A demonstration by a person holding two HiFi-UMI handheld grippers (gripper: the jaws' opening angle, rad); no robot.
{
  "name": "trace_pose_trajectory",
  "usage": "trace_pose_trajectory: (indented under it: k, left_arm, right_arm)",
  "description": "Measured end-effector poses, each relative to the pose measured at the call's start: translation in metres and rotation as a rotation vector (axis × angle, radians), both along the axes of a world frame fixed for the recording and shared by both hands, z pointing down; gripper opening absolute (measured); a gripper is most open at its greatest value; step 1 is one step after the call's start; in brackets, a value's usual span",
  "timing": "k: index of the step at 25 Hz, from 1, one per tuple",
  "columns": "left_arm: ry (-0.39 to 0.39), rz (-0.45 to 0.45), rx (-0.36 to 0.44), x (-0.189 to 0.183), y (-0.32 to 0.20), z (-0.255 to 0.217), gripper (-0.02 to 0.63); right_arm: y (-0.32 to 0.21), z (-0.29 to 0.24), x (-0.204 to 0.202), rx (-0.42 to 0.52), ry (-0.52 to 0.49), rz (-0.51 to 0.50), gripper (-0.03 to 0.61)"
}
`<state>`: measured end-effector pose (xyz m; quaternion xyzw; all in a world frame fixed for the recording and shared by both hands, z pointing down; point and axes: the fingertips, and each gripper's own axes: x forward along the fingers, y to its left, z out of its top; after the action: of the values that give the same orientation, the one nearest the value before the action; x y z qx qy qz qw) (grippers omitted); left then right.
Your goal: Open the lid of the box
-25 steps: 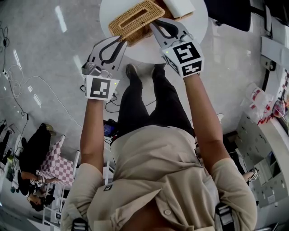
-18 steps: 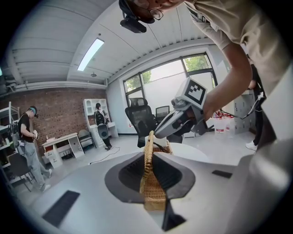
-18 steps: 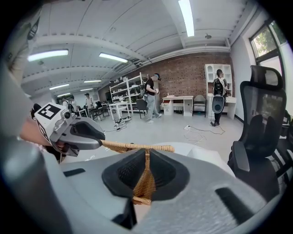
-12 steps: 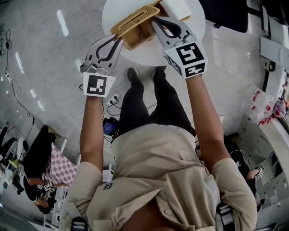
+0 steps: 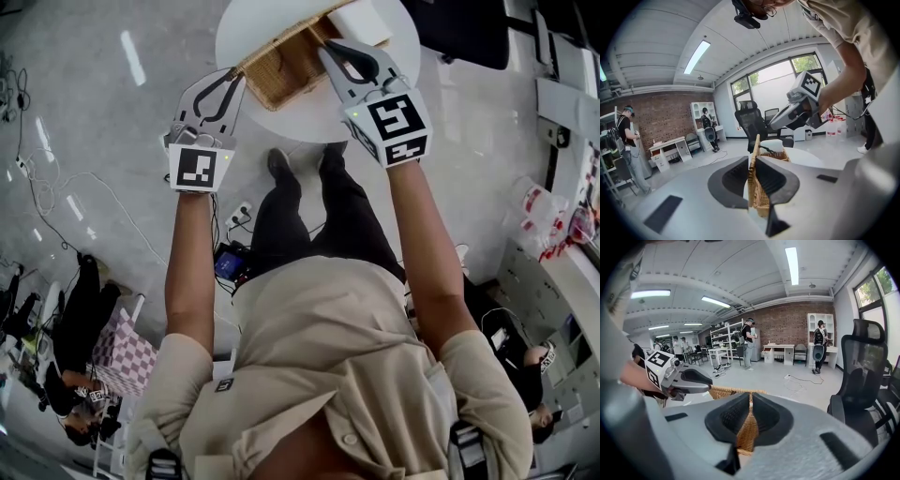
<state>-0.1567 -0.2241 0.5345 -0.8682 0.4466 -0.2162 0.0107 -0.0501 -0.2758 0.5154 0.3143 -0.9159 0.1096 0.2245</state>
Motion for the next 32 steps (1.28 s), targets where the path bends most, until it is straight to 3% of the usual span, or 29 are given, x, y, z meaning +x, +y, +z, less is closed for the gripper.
trace_pose_trajectory:
  k: [15, 32]
  left_arm:
    - [0.011, -0.078, 0.039, -0.019, -0.029, -0.005, 0.046]
    - [-0.016, -0.172, -0.029, -0.051, -0.062, 0.008, 0.046]
  right_arm:
    - [0.001, -0.030, 0.022, 0.022, 0.007, 0.027, 0.014]
    - [0.008, -0.064, 0.032, 0.068, 0.025, 0.044, 0.014]
